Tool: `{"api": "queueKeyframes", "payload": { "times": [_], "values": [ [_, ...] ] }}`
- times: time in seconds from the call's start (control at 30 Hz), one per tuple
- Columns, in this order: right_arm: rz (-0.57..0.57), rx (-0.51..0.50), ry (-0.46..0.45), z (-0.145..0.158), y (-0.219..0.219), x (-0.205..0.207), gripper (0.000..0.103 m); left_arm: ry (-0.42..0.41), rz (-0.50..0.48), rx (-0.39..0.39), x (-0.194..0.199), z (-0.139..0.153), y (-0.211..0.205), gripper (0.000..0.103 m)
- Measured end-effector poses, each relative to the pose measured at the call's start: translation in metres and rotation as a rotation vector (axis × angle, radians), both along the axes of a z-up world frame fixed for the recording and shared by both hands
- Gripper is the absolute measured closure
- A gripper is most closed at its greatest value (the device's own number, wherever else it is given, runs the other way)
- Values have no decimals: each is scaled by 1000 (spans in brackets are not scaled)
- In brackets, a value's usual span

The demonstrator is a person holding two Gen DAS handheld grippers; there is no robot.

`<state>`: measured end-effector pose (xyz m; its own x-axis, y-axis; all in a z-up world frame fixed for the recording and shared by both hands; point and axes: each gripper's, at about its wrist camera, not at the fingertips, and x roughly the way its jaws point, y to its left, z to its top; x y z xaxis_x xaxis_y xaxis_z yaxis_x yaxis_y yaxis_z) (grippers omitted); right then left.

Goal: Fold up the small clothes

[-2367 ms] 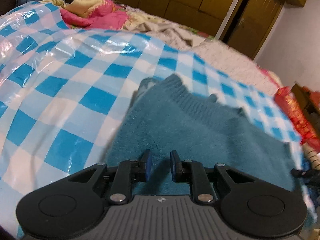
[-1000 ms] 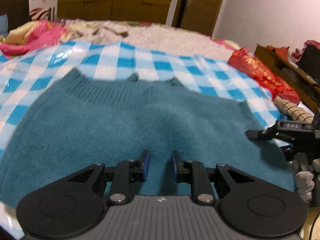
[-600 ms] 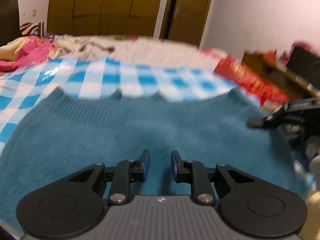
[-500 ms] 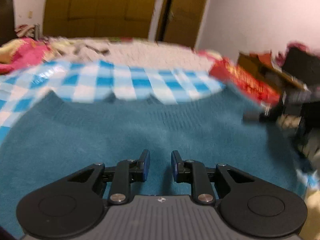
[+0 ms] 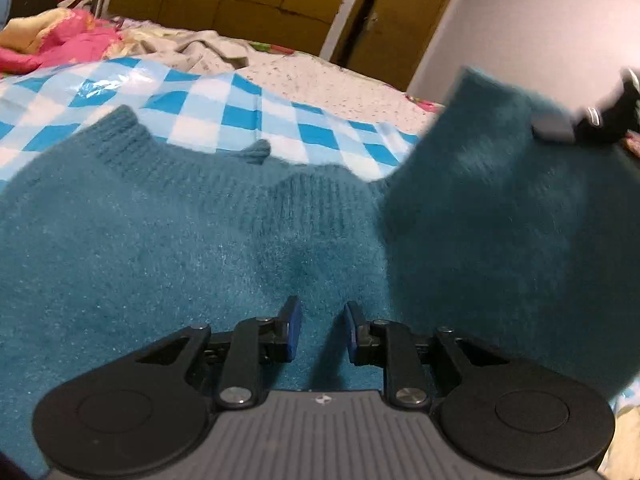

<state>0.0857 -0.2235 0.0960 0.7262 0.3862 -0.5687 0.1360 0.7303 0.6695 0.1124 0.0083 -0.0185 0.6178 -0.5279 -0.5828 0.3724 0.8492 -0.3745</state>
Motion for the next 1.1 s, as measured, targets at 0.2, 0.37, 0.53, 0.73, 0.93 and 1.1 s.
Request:
{"api": "queueKeyframes", "payload": {
  "times": [0.2,0.37,0.53,0.73,0.93,1.1],
  "values": [
    [57,-82,13,14,56,22,78,10,62,-127,-11,12,41,70],
    [97,-119,30,14,94,43,78,-39,226,-83,-33,16,86,70],
    [119,-124,60,4,131,59,78,79,277,-195,-29,-4,113,70],
    [123,-113,88,-10,170,72,78,134,293,-246,-30,-13,117,70],
    [159,-159,140,-25,209,84,67,149,299,-274,-33,-15,122,70],
    [250,78,211,-36,217,91,66,150,301,-321,-28,-17,130,70]
  ]
}}
